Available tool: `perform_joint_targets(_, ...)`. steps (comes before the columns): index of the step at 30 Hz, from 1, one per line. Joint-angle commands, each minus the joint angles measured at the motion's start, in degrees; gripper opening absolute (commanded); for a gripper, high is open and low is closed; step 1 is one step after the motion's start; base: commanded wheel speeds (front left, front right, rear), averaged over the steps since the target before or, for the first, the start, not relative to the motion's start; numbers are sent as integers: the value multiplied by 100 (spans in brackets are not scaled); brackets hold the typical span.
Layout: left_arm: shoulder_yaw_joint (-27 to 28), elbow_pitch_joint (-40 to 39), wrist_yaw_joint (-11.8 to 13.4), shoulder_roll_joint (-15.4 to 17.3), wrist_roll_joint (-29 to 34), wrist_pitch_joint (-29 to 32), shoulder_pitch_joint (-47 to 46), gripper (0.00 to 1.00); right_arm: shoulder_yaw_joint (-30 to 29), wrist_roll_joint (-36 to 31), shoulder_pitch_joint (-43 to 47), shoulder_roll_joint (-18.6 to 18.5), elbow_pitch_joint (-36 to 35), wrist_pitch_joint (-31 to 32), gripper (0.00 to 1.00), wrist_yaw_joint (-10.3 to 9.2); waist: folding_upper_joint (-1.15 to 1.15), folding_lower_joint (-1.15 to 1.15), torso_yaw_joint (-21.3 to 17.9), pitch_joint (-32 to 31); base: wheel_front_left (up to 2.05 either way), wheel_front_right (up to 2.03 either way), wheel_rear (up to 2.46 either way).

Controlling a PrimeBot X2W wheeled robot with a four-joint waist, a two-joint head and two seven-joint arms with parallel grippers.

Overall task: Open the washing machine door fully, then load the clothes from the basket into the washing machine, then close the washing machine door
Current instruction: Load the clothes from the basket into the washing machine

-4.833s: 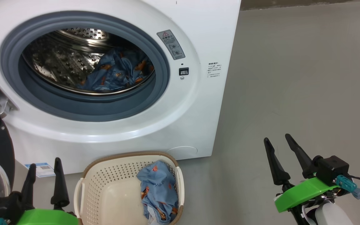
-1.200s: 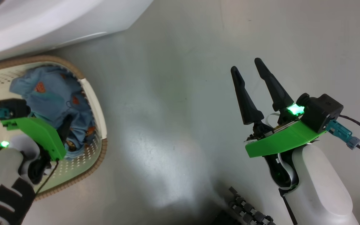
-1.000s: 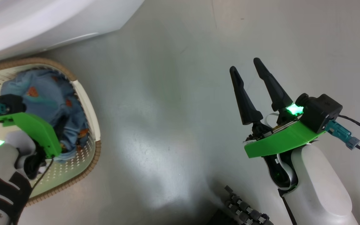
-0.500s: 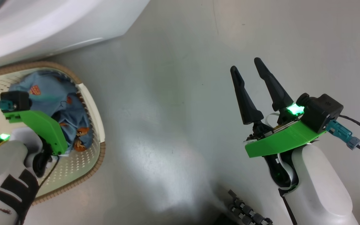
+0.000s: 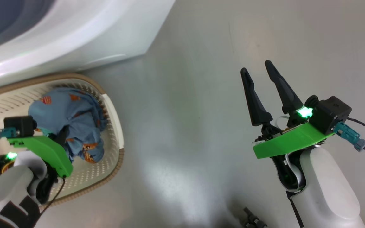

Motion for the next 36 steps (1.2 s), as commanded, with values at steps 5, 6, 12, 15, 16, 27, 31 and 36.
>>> perform_joint_targets(5,100,-382,-15,320,-166,-276,301,0,47,-95,275,8,-30,-68,100,9,0,0,287,-486,0,0,0)
perform_joint_targets(6,127,-450,-15,337,-188,-306,343,0,31,-112,292,8,-14,-68,100,9,0,0,319,-554,0,0,0)
perform_joint_targets(12,526,-854,-15,427,-53,-376,579,0,-43,-205,413,8,71,-68,100,9,0,0,502,-926,0,0,0)
perform_joint_targets(15,910,-1146,-15,448,264,-378,794,0,-66,-241,460,8,103,-68,100,9,0,0,562,-1096,0,0,0)
perform_joint_targets(16,1044,-1254,-15,455,378,-379,886,0,-72,-252,474,8,115,-68,100,9,0,0,577,-1155,0,0,0)
perform_joint_targets(27,2763,-2374,60,278,1670,-380,2089,0,-137,-334,722,8,283,-68,100,9,0,0,695,-1935,0,0,0)
perform_joint_targets(31,3356,-2936,193,116,2146,-380,2482,0,-182,-389,814,8,346,-68,100,9,0,0,767,-2222,0,0,0)
perform_joint_targets(36,4020,-3585,364,-146,2770,-380,2941,0,-223,-481,935,8,428,-68,100,9,0,0,871,-2589,0,0,0)
